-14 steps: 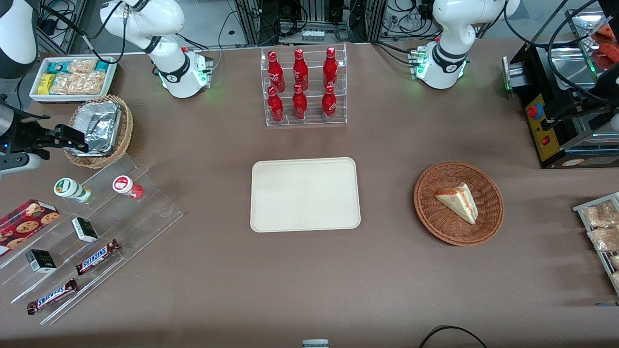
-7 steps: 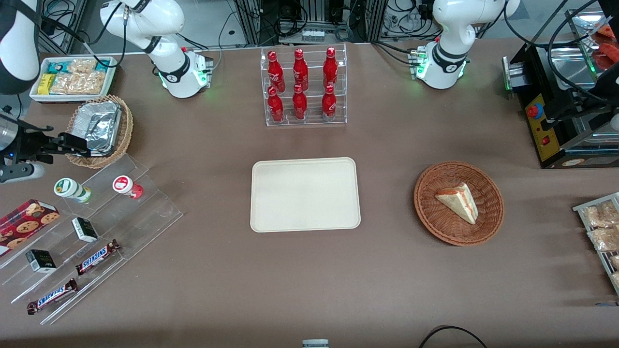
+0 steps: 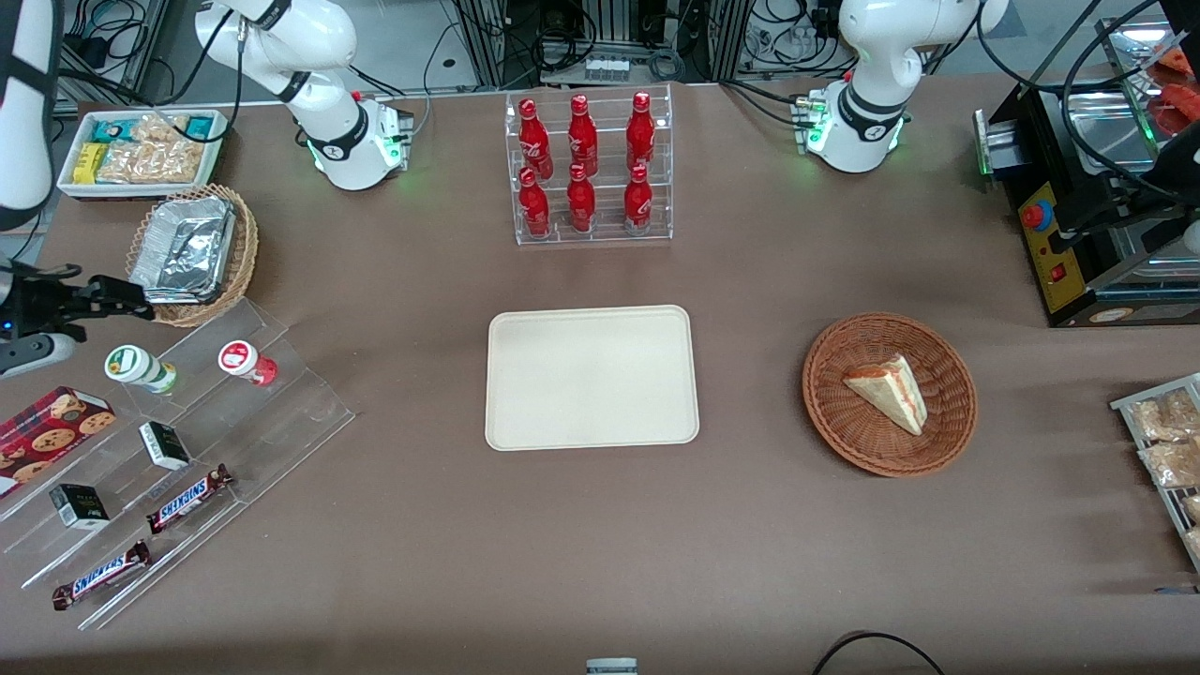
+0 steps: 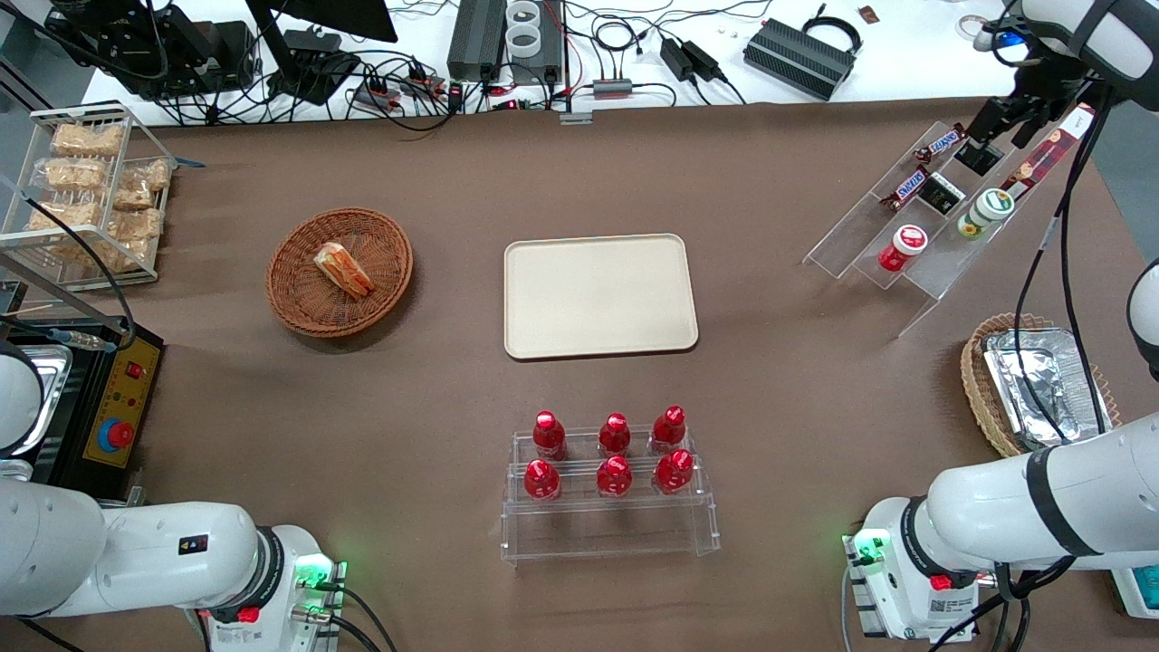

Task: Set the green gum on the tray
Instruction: 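Move the right gripper down over the green-and-white gum bottle on the acrylic rack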

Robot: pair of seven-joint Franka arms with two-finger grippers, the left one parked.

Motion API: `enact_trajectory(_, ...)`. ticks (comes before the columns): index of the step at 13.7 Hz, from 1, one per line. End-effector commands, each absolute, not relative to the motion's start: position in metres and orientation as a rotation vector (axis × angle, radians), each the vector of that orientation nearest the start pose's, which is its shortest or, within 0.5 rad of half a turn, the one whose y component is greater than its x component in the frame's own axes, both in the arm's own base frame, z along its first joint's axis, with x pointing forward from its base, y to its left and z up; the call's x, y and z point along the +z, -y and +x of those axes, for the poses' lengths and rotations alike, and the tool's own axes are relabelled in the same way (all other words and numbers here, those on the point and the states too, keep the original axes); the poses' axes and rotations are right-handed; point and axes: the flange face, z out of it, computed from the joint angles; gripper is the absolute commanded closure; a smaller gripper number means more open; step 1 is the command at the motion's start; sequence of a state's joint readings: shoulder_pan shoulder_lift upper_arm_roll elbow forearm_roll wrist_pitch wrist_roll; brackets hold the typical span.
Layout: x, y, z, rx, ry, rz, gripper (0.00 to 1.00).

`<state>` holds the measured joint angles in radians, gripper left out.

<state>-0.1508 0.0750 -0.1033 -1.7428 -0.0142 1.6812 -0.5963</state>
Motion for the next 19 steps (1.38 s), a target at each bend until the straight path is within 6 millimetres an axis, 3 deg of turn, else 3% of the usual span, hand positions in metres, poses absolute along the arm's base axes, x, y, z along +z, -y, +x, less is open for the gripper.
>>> enact_trajectory(1,0.498,0.17,0.547,0.15,0.736,-3.026,0.0)
enact_trajectory(7,0.447,0.208,0.535,0.047,1.127,-2.926,0.0)
enact_trajectory(19,0.398,0.215,0.531,-0.013,1.163,-2.929,0.0)
